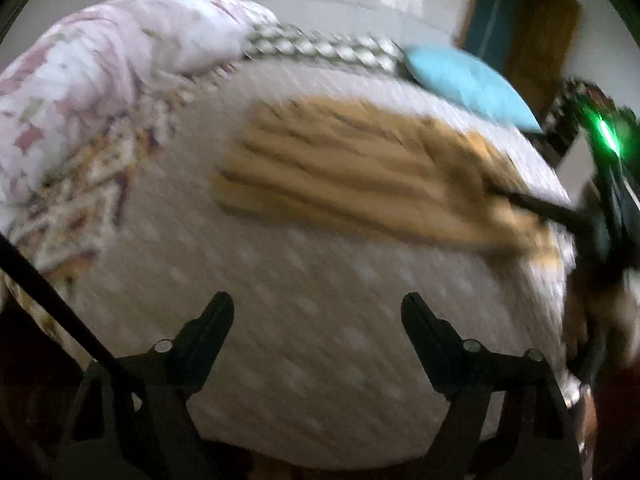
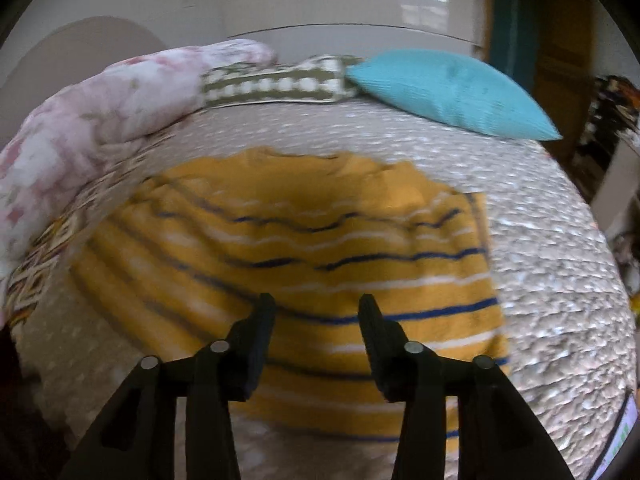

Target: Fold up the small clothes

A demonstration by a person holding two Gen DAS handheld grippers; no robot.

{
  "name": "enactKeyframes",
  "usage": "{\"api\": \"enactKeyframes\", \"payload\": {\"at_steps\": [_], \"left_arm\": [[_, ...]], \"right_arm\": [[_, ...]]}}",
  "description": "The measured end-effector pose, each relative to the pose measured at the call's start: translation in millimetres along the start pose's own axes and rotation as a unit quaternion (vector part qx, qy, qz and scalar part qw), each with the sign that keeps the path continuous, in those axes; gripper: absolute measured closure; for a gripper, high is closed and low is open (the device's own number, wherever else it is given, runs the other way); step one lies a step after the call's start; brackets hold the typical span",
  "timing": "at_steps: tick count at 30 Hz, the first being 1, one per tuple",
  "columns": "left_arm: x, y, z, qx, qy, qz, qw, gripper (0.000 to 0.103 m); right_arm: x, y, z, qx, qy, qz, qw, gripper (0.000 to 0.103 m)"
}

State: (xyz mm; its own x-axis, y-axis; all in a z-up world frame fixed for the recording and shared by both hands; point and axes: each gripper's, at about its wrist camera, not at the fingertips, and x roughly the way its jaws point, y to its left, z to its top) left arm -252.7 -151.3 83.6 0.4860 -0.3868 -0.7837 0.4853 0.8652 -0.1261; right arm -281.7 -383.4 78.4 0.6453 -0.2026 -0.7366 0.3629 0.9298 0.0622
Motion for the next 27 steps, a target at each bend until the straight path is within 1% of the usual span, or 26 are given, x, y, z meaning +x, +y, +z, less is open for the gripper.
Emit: {"api": "enactKeyframes", "payload": {"at_steps": [1,2,3,4,6,8,11,12,15,16,17,21,23,24,25,26,27], "left_arm": [[3,12,11,-0.007,-0.003,0.009,0.9999,0.018],[11,29,26,-0.02,0.0,0.019,0.9996,0.018],[18,43,38,-0.033,0.003,0.019,0.9992,0.018],[27,55,51,-0.046,0.006,0.011,0.9989,0.018],[54,77,77,-0.062,0.03,-0.013,0.9975,0.018],[85,89,105,-0.061,0.053,-0.056,0.9951,0.018],[129,90,137,-0.044,0.088,-0.099,0.9902,0.018],[141,89,144,-0.037,0.099,-0.109,0.9885,0.018],[169,78,164,-0.014,0.124,-0.146,0.9813,0.018],[176,72,170,-0.005,0.133,-0.168,0.9768,0.018],[182,69,174,0.0,0.137,-0.181,0.9739,0.018],[207,50,185,0.024,0.161,-0.201,0.9658,0.018],[215,47,190,0.02,0.169,-0.211,0.9625,0.018],[217,48,193,0.012,0.171,-0.218,0.9607,0.018],[218,52,195,-0.004,0.171,-0.228,0.9585,0.021],[218,55,196,-0.016,0.17,-0.228,0.9586,0.045],[218,59,197,-0.027,0.172,-0.219,0.9599,0.069]], "right_arm": [[-2,10,-3,-0.012,0.003,0.019,1.0,0.046],[-3,20,-7,-0.025,0.006,0.034,0.999,0.045],[-5,35,-13,-0.045,0.007,0.052,0.998,0.045],[-5,48,-16,-0.062,0.007,0.065,0.996,0.044],[-3,76,-24,-0.097,0.006,0.083,0.992,0.041],[4,103,-28,-0.131,0.003,0.089,0.987,0.041],[21,142,-32,-0.168,0.005,0.096,0.981,0.041],[29,155,-32,-0.179,0.002,0.097,0.979,0.041],[47,184,-32,-0.213,-0.001,0.077,0.974,0.041],[52,191,-31,-0.222,-0.002,0.072,0.972,0.041],[59,201,-29,-0.235,-0.002,0.062,0.97,0.041],[75,226,-26,-0.271,-0.01,0.038,0.962,0.041],[81,232,-23,-0.278,-0.013,0.035,0.96,0.041],[83,233,-22,-0.281,-0.016,0.035,0.959,0.044],[85,235,-22,-0.283,-0.017,0.036,0.958,0.055],[86,236,-23,-0.285,-0.018,0.037,0.958,0.064],[87,238,-23,-0.288,-0.02,0.033,0.957,0.081]]}}
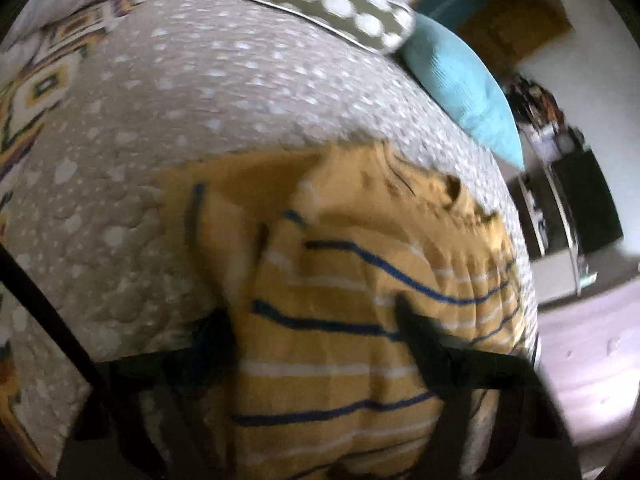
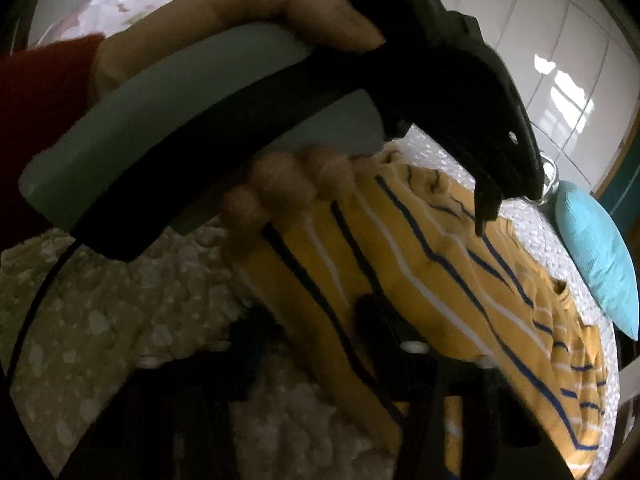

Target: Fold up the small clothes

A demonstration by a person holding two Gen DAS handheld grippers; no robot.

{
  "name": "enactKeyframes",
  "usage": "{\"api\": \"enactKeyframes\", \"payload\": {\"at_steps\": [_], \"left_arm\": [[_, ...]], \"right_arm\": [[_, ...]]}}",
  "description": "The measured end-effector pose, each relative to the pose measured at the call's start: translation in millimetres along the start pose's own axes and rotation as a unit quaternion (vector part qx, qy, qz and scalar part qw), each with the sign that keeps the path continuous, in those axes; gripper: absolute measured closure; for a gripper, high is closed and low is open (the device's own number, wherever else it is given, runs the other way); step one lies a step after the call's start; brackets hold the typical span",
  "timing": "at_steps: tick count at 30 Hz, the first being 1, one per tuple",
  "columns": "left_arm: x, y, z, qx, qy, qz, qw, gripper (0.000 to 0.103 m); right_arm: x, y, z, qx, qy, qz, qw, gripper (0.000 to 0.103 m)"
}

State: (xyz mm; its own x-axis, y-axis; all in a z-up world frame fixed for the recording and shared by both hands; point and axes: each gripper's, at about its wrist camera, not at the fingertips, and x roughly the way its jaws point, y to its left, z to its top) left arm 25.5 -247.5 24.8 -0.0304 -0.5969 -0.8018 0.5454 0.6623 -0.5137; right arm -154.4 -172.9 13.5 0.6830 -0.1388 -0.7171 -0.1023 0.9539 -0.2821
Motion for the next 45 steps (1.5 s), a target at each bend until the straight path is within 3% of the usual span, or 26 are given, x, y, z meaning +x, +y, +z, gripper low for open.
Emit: {"api": "enactKeyframes", "payload": {"at_steps": [1,3,7,11,16,18,20,23,26,30,32,36,38,41,43,45], "left_arm": [[-3,6,0,-0.018,0.001,-0.001,0.9998,0.073],[-12,9,0,-0.042,-0.007,-0.01,0.999,0.088],[-38,-27,2,-0.032,-0.034,0.027,0.9985,0.09],[-49,-108,14,0.012,-0.051,0.02,0.9984,0.09],[-12,-237,20,0.111,-0.039,0.009,0.993,0.09],[15,-282,16,0.139,-0.024,-0.006,0.99,0.085],[43,-314,9,0.146,-0.004,-0.017,0.9891,0.078],[67,-339,-5,0.167,0.013,-0.004,0.9859,0.07],[59,-339,-20,0.176,0.015,0.0,0.9843,0.066],[24,-314,-39,0.163,-0.021,0.022,0.9862,0.049],[6,-295,-50,0.156,-0.041,0.044,0.986,0.042],[-15,-264,-73,0.16,-0.074,0.102,0.979,0.038],[-19,-251,-85,0.159,-0.083,0.12,0.9764,0.037],[-12,-238,-97,0.137,-0.077,0.12,0.9803,0.035],[-3,-230,-103,0.116,-0.072,0.117,0.9837,0.035],[7,-223,-107,0.095,-0.064,0.107,0.9877,0.035]], "right_arm": [[0,1,1,0.001,-0.002,-0.003,1.0,0.089],[-7,-5,2,0.024,-0.015,0.005,1.0,0.091],[-38,-39,-4,0.097,-0.06,0.021,0.993,0.092],[-75,-79,-15,0.153,-0.1,0.006,0.983,0.094],[-132,-160,-73,0.274,-0.129,-0.034,0.952,0.094],[-144,-190,-103,0.316,-0.128,-0.056,0.938,0.094],[-148,-216,-139,0.355,-0.11,-0.074,0.926,0.094],[-133,-245,-192,0.422,-0.062,-0.056,0.903,0.093],[-126,-257,-222,0.464,-0.054,-0.024,0.884,0.088],[-142,-260,-224,0.453,-0.065,-0.027,0.889,0.08],[-156,-268,-229,0.465,-0.08,-0.019,0.881,0.079],[-184,-295,-235,0.492,-0.122,-0.036,0.861,0.066],[-184,-312,-224,0.491,-0.126,-0.037,0.861,0.066],[-176,-326,-206,0.487,-0.126,-0.018,0.864,0.067],[-160,-330,-189,0.471,-0.113,-0.016,0.875,0.079],[-137,-329,-182,0.461,-0.08,0.012,0.883,0.08]]}}
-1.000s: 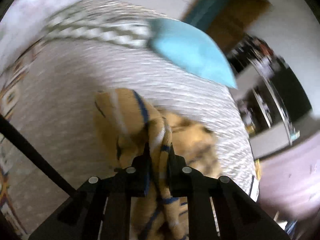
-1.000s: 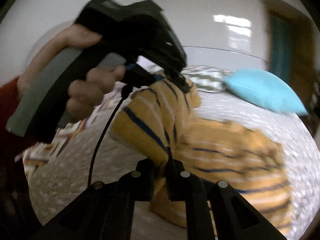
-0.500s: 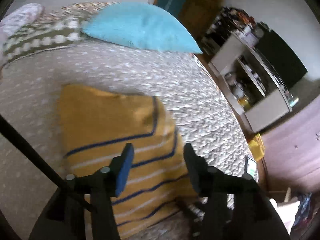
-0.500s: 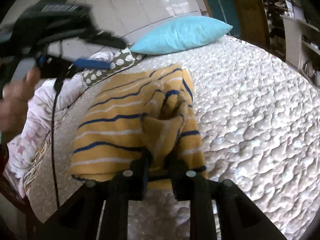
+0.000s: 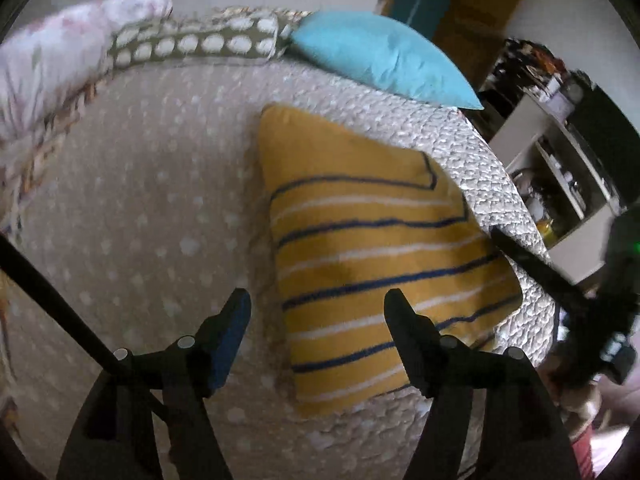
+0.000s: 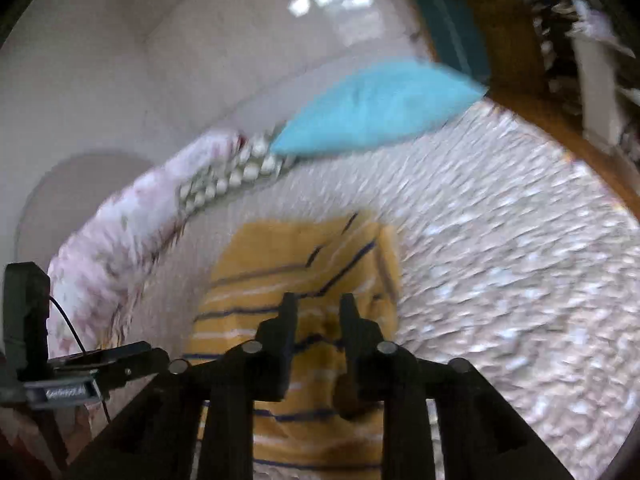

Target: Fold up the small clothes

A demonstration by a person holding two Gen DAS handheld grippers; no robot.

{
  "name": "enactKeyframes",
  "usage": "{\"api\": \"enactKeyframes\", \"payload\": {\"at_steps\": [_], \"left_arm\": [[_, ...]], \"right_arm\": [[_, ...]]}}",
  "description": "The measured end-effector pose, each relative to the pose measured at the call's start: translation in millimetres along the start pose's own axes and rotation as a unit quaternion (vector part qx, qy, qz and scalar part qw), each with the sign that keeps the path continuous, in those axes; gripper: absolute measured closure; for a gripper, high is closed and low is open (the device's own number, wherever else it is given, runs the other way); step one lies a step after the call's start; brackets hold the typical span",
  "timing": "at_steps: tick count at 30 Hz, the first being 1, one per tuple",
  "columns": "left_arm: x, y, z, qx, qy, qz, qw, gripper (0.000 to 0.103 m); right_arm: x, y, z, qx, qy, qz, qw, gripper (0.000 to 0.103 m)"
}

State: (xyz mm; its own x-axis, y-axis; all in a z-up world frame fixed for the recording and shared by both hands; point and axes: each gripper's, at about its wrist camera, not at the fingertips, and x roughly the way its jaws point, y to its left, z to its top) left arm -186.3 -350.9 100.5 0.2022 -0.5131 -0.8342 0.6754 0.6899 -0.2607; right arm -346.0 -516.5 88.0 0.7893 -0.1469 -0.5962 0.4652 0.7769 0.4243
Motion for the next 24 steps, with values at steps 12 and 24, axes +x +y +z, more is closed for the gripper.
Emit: {"api": "enactKeyframes", "payload": {"at_steps": [12,24], "left_arm": [[28,26,3,-0.062,0.003,-0.091,0.9939,0.018],[52,-2,15,-0.045,0.029,-0.103,0.9932,0.054]], "right_arm": [[17,-4,7,-0.018,0.014,-0.074,0.997,0.019],[73,-20,12,0.067,0.087,0.073,0.991,0.058]]}}
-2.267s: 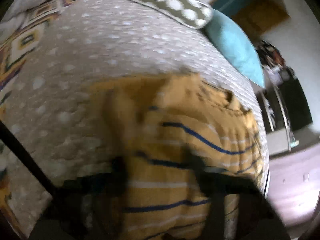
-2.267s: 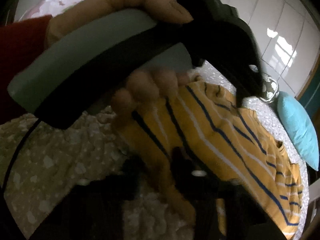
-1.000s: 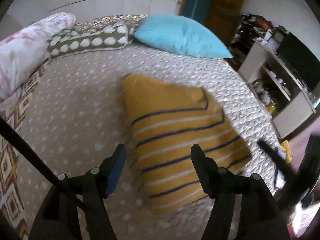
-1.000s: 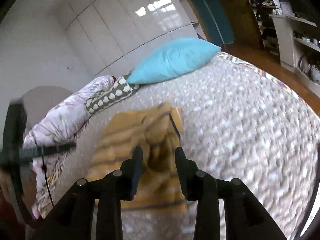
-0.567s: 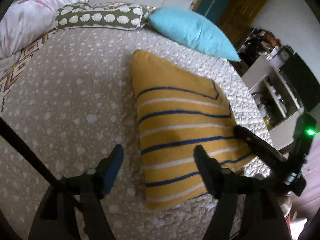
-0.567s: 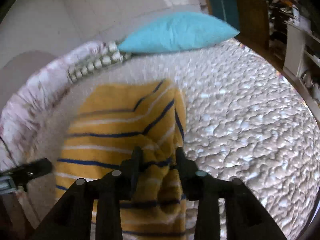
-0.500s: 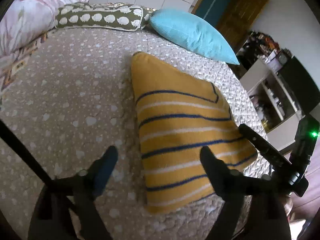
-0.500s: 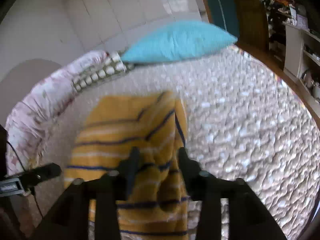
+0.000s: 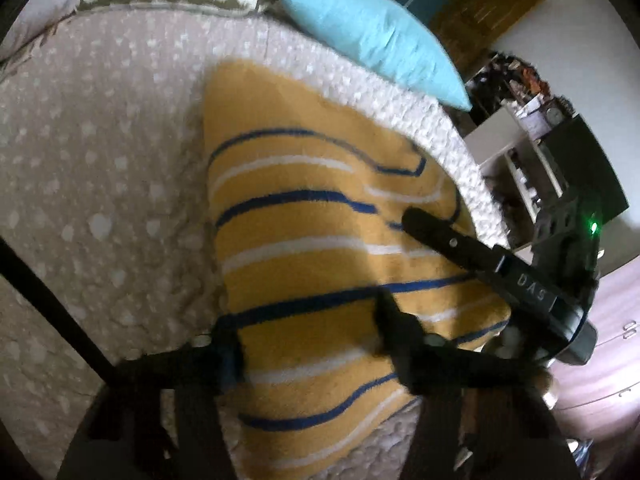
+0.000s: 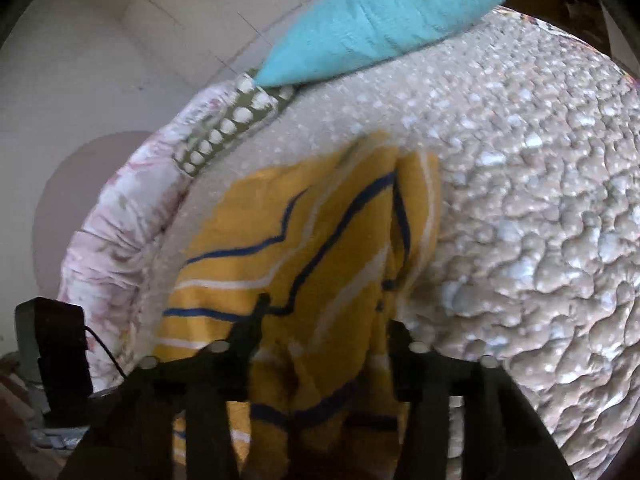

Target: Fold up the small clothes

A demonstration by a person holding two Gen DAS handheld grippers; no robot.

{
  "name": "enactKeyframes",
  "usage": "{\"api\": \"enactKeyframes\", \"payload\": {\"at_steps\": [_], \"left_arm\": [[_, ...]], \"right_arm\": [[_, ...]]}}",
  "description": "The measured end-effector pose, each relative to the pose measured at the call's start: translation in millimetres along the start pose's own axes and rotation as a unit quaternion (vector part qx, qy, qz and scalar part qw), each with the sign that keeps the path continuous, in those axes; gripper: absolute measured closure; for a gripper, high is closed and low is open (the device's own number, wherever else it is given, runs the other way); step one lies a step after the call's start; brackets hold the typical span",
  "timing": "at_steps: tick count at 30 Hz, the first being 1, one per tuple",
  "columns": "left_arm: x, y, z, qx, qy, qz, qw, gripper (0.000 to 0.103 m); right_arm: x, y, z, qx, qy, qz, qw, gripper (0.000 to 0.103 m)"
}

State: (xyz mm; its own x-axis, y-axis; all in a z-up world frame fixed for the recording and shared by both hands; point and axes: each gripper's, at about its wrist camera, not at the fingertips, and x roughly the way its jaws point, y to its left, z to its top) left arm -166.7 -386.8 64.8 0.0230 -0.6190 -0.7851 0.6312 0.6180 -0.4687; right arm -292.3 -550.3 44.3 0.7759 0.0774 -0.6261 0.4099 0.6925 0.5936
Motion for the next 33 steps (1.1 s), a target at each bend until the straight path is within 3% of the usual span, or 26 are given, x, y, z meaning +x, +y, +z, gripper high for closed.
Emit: {"api": "enactKeyframes", "payload": {"at_steps": [4,9,13,17,22,25,28,30,32,33], "left_arm": [[-27,-12,19,0.019,-0.03,-0.006,0.9994,0.056],[-26,-20,25,0.054,-0.031,0.042,0.9972,0.052],[9,-10,-1,0.06,0.01,0.096,0.9936,0.037],[5,-12,-23,0.077,-0.014,0.111,0.9907,0.031],[-36,-24,-41,0.106,-0.059,0.138,0.983,0.031],[-66,-34,-57,0.12,-0.101,0.158,0.975,0.031],[-92,-44,-75,0.133,-0.146,0.193,0.961,0.027],[-110,-49,-87,0.14,-0.184,0.221,0.9473,0.017],[-135,-53,-104,0.147,-0.242,0.255,0.9246,0.002],[-144,-53,-110,0.147,-0.261,0.259,0.9182,0.0]], "right_arm": [[-16,22,10,-0.009,-0.036,0.043,0.998,0.061],[-24,31,12,-0.027,-0.066,0.044,0.997,0.061],[-7,-12,-9,0.014,-0.032,0.0,0.999,0.054],[-27,-27,-24,0.029,-0.043,0.002,0.999,0.047],[-75,3,-19,-0.019,-0.109,-0.071,0.991,0.048],[-89,30,-15,-0.047,-0.127,-0.06,0.989,0.06],[-71,49,-14,-0.072,-0.089,-0.023,0.993,0.068],[-51,44,-17,-0.062,-0.057,-0.015,0.996,0.068],[-30,31,-22,-0.047,-0.031,-0.046,0.997,0.077],[-26,24,-28,-0.048,-0.025,-0.062,0.997,0.092]]}}
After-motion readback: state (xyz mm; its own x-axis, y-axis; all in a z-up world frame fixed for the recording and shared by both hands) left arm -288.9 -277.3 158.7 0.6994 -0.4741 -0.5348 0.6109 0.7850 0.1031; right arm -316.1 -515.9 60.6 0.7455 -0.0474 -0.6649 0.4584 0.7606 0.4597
